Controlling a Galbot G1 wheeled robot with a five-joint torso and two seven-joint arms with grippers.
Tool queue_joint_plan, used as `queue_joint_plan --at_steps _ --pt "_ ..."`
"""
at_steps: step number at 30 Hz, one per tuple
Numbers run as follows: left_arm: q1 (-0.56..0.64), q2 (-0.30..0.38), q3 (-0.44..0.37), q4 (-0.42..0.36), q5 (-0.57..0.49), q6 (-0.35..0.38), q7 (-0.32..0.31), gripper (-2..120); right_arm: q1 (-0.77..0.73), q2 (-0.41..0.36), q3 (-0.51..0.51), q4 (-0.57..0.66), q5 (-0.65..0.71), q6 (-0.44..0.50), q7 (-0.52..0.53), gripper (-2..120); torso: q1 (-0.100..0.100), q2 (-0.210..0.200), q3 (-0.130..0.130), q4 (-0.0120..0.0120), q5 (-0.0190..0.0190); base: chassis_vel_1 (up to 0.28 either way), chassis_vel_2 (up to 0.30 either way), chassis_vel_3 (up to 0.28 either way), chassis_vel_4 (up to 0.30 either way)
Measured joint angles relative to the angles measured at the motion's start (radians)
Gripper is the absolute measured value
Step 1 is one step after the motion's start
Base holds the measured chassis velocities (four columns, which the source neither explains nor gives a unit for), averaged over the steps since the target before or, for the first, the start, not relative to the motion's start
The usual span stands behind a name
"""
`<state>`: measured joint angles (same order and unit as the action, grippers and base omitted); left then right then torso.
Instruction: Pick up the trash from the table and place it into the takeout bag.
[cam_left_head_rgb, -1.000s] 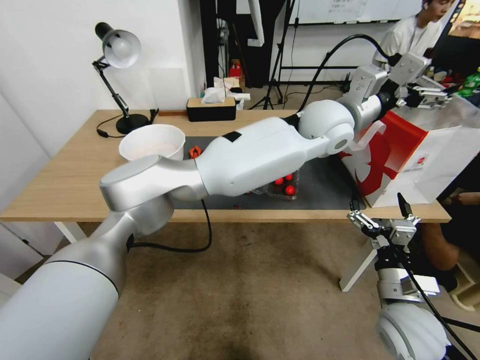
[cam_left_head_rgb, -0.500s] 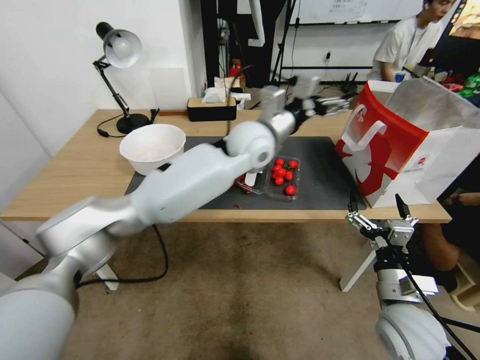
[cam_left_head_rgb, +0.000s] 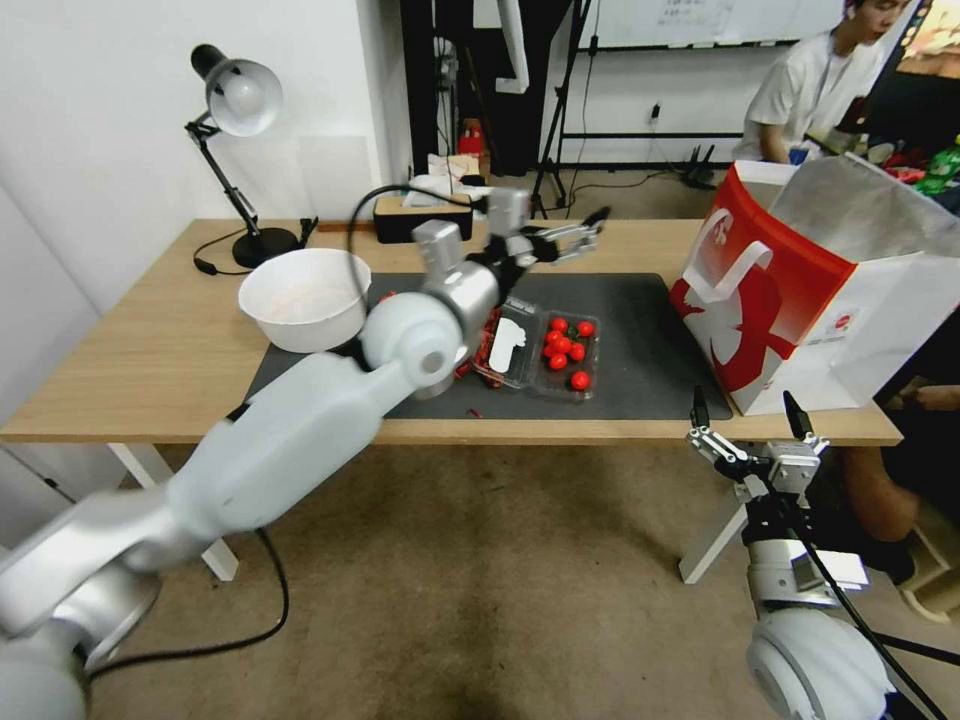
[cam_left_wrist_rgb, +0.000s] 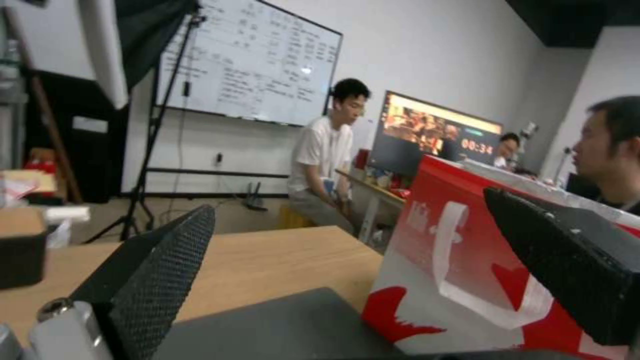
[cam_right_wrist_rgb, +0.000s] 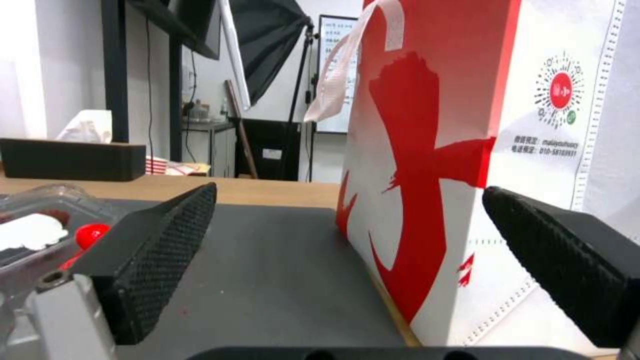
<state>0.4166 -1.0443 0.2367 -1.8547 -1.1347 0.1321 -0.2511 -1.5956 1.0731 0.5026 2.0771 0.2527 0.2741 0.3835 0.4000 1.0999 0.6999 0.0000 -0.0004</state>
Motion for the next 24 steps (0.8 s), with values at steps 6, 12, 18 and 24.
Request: queue_joint_plan --at_steps 6,12,18,24 --pt "0.141 0.02 -0.097 -0.067 0.026 0.007 0.008 100 0.001 0.002 -0.006 -0.005 -0.004 0.0 -0.001 100 0.0 0.0 0.0 0.0 0.0002 0.0 0.0 0.0 0.0" --pt "0.353 0.031 -0.224 -0.153 0.08 0.009 0.049 100 0.002 0.004 -0.014 -0.007 -0.011 0.0 -0.003 100 0.0 0.0 0.0 0.0 0.0003 0.0 0.0 0.0 0.0" --pt "0.494 0.032 -0.301 -0.207 0.134 0.0 0.089 100 0.0 0.01 -0.018 -0.008 -0.018 0.0 -0.005 100 0.0 0.0 0.0 0.0 0.0003 0.0 0.0 0.0 0.0" --pt "0.612 0.027 -0.368 -0.249 0.2 -0.027 0.121 100 -0.009 0.019 -0.019 -0.008 -0.026 0.002 -0.007 100 0.0 0.0 0.0 0.0 0.0005 0.0 0.0 0.0 0.0"
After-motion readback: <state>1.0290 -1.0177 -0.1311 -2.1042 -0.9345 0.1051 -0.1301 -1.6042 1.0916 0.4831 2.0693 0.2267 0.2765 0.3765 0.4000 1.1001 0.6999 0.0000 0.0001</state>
